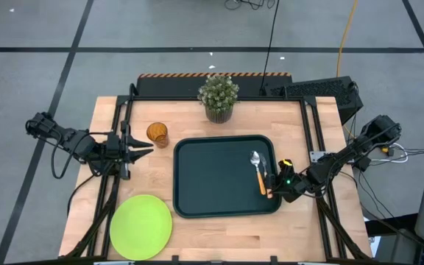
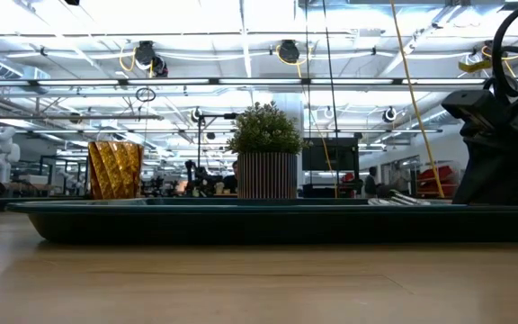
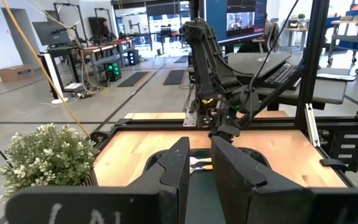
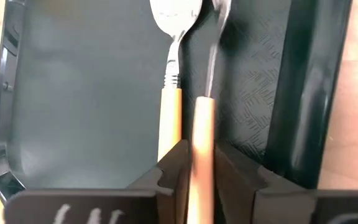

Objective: Pick and place plate/cup/fork/spoon on tray
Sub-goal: Put the fork on the right side of the spoon on the serving tray, then adjust the spoon on the serving tray

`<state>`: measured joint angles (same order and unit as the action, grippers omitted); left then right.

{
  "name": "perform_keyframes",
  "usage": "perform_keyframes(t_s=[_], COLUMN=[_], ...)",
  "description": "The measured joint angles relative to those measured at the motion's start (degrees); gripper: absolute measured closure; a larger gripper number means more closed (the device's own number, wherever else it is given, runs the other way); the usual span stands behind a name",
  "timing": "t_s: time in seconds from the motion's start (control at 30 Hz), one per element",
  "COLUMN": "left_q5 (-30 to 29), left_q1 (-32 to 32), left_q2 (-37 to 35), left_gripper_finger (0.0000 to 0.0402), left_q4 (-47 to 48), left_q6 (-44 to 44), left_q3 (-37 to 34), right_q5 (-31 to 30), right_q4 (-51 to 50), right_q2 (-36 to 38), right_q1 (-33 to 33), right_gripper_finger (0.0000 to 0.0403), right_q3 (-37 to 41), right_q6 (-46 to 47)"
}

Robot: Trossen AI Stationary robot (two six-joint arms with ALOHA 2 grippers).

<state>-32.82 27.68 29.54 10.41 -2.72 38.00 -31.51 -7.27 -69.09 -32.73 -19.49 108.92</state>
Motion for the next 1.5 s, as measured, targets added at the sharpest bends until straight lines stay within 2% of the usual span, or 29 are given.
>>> perform_keyframes(t_s=[0.37, 0.57, 0.93, 1.1, 1.33, 1.43, 1.5], left_q5=[-0.02, -0.02, -0.04, -0.04, 1.82, 3.09, 3.3], left_q1=[0.02, 0.0, 0.02, 0.02, 0.02, 0.02, 0.04], left_q2=[0.0, 0.0, 0.02, 0.02, 0.02, 0.0, 0.06], left_gripper_finger=[0.033, 0.033, 0.033, 0.033, 0.033, 0.033, 0.033], left_q4=[0.0, 0.0, 0.0, 0.02, -0.03, -0.15, -0.17], left_q6=[0.0, -0.02, -0.02, -0.04, -0.06, -0.07, -0.1], left_q3=[0.0, 0.0, 0.0, 0.0, 0.0, 0.0, 0.0], right_q5=[-0.19, 0.17, -0.06, -2.23, -10.72, -15.63, -19.87], right_q4=[0.01, -0.49, -1.94, -5.93, -8.33, -6.29, 0.92], right_q2=[0.01, 0.93, 6.59, 9.15, 9.83, 9.83, 9.83], right_q1=[0.02, 0.02, 0.02, 0.09, 0.11, 0.11, 0.11], right_gripper_finger=[0.0271, 0.0269, 0.027, 0.0271, 0.0271, 0.0271, 0.0271], right_q3=[-0.04, -0.01, -0.59, -4.25, -12.94, -16.51, -17.55], right_q6=[0.82, 0.36, -7.05, -14.18, -30.18, -38.76, -48.55])
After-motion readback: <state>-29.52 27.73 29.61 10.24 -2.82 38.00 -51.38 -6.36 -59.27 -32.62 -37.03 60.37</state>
